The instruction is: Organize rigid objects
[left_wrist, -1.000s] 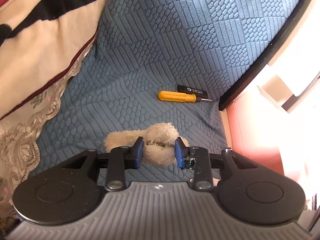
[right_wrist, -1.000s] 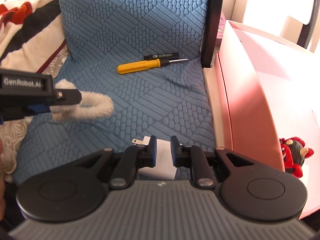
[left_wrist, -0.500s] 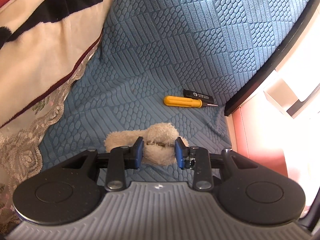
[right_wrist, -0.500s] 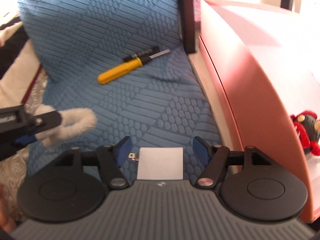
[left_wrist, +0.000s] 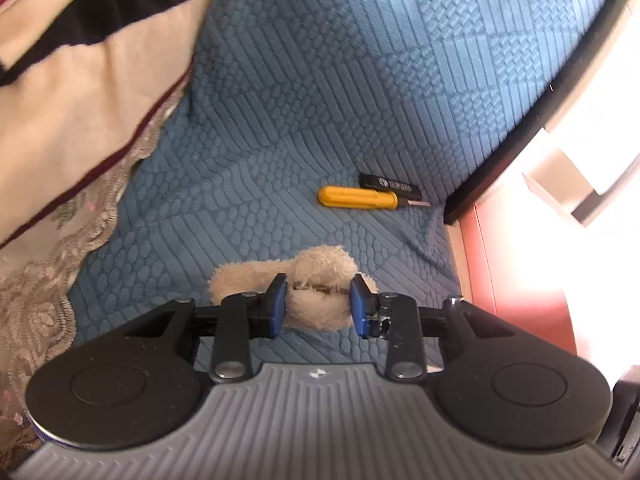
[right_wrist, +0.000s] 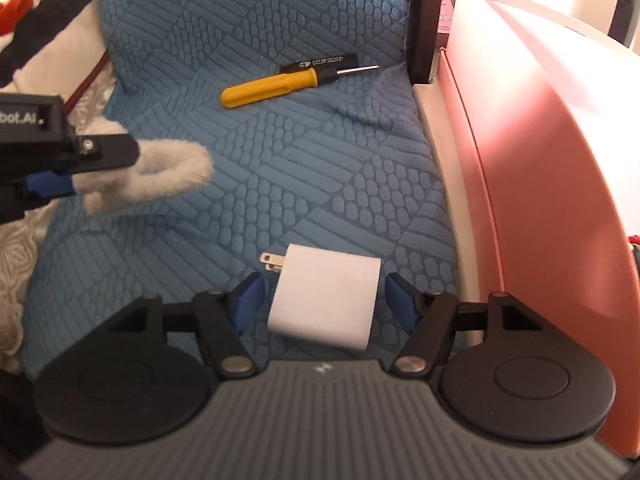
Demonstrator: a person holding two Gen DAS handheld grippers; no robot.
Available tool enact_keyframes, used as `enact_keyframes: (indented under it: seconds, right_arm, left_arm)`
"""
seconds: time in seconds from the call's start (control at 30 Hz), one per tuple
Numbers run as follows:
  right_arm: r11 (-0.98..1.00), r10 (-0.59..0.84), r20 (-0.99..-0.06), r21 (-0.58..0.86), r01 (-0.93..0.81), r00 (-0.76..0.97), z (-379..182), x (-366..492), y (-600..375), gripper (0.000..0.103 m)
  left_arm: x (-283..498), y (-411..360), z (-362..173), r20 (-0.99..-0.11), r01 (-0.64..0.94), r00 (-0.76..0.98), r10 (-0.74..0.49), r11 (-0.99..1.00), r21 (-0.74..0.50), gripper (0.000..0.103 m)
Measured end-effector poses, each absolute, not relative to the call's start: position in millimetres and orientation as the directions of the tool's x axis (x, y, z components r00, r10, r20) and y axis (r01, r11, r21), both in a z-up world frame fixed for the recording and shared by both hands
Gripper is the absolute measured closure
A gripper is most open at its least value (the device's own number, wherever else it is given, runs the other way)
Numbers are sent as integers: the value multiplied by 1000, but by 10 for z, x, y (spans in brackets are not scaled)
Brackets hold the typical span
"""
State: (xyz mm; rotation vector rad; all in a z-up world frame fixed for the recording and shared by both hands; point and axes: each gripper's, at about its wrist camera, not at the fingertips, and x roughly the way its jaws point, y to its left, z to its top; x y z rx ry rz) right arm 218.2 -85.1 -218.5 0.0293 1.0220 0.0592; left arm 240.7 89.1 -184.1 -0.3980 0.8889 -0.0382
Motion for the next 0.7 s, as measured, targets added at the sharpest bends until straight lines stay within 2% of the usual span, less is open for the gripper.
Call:
enact_keyframes:
  seconds: [0.13,0.37,0.7]
  right_arm:
    - [998,66,-851,62,-25,521,-2204,2178,-864,47]
    - [996,86,-839,83,-30,537,-2098,2128,-935,49]
    - [991,131,-767,109,-74,628,-1527,2073,-1094,49]
  left_arm:
    - [2423,777,-1857,-758,-104,623,-195,939,-327,66]
    - [2382,812,-1812,-748,-113,630,-209,928,-355,66]
    - [2328,739,-1469,-706,-67,673,-220,933,-354,66]
